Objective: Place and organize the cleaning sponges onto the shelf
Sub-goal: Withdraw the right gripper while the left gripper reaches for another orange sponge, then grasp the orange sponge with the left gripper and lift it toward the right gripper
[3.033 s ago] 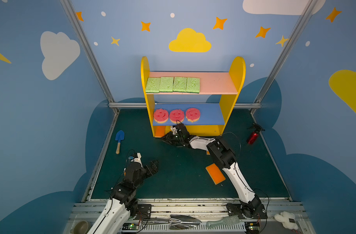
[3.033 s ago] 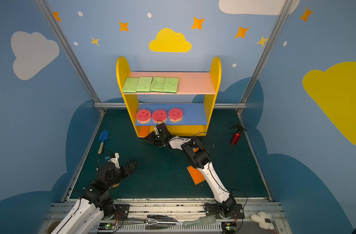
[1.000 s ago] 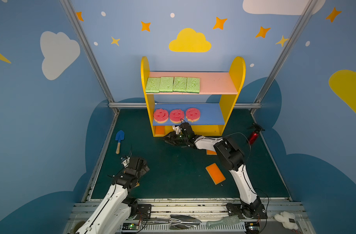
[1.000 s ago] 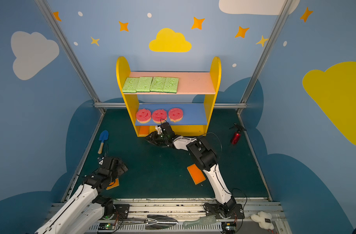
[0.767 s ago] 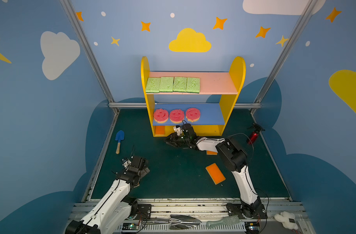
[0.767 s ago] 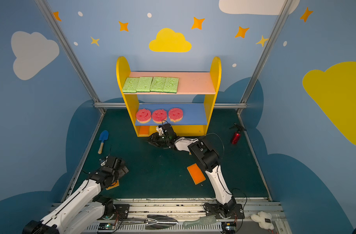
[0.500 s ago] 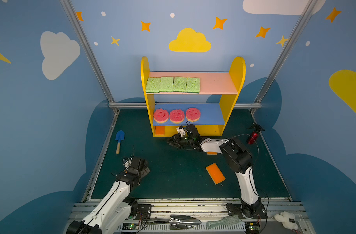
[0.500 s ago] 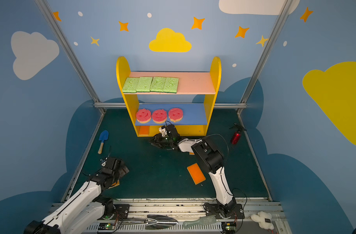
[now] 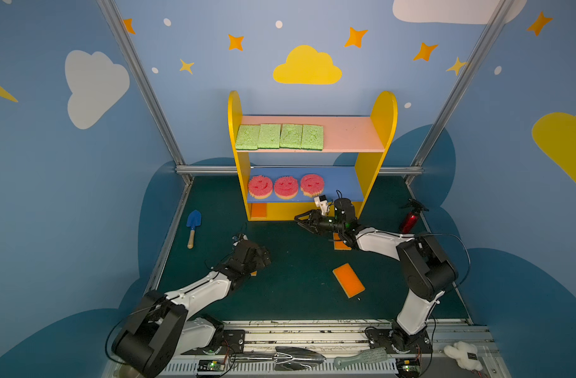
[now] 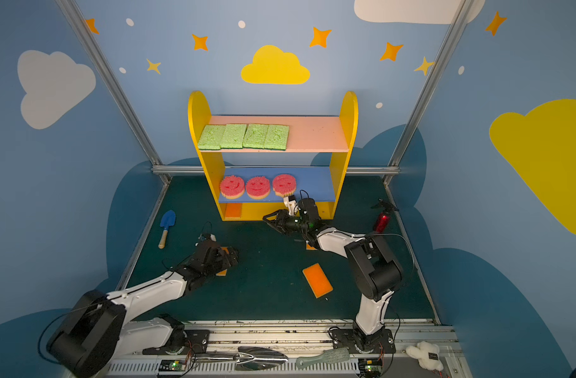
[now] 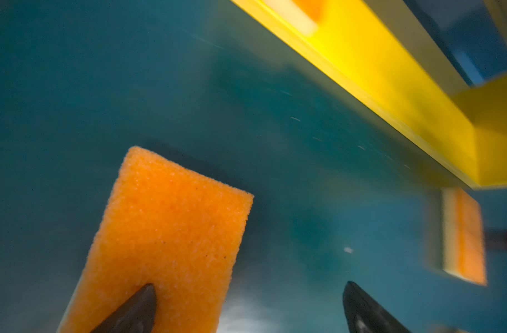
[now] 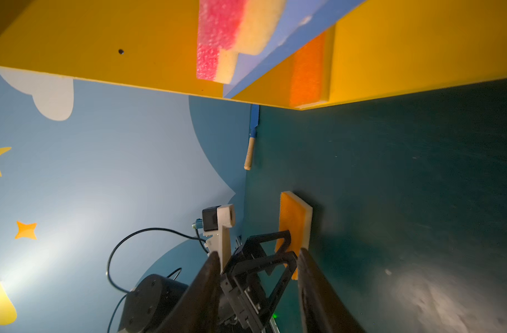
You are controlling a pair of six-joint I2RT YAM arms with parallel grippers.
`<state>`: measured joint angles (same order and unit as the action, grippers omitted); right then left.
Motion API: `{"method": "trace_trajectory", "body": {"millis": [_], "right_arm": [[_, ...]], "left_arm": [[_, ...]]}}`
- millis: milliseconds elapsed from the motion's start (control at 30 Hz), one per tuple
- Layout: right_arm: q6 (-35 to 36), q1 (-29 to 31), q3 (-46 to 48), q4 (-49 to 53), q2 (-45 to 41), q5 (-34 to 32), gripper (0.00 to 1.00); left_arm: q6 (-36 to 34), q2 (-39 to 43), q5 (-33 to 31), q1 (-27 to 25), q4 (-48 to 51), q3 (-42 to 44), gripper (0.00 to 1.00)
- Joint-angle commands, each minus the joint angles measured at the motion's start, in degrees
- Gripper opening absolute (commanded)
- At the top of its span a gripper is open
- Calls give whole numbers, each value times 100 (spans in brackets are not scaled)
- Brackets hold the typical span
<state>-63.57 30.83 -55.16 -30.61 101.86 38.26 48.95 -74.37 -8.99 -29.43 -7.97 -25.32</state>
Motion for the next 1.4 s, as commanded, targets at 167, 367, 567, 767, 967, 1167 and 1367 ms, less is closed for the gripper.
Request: {"method": "trace_trajectory", "body": {"millis": [167, 367, 567, 767, 967, 1167, 1367], "right_arm": [[673, -823, 1032, 960, -1411, 181, 44], [1359, -1267, 1095, 2239, -2234, 162, 49], [1261, -1521, 1417, 1981, -2246, 694, 51], [1457, -1549, 1490, 2047, -2269, 858, 51], [1730, -1561, 1352, 2431, -2371, 818, 53], [1769, -1562, 1306, 2477, -2270, 834, 53], [1685, -1551, 1282, 2341, -2145, 907, 53]], "left_arm": [[562, -1778, 570, -1002, -1084, -992, 97], [53, -1571, 626, -1170, -556, -1764, 97], [-817, -1152, 1008, -1056, 854, -2422, 83], [-1129, -1150, 2011, -437, 1013, -2062, 52], [-1568, -1202, 2364, -10, 1217, -1963, 52], [-1649, -1419, 2411, 184, 1150, -1834, 52], [-1592, -1504, 2295, 309, 969, -1534, 49]]}}
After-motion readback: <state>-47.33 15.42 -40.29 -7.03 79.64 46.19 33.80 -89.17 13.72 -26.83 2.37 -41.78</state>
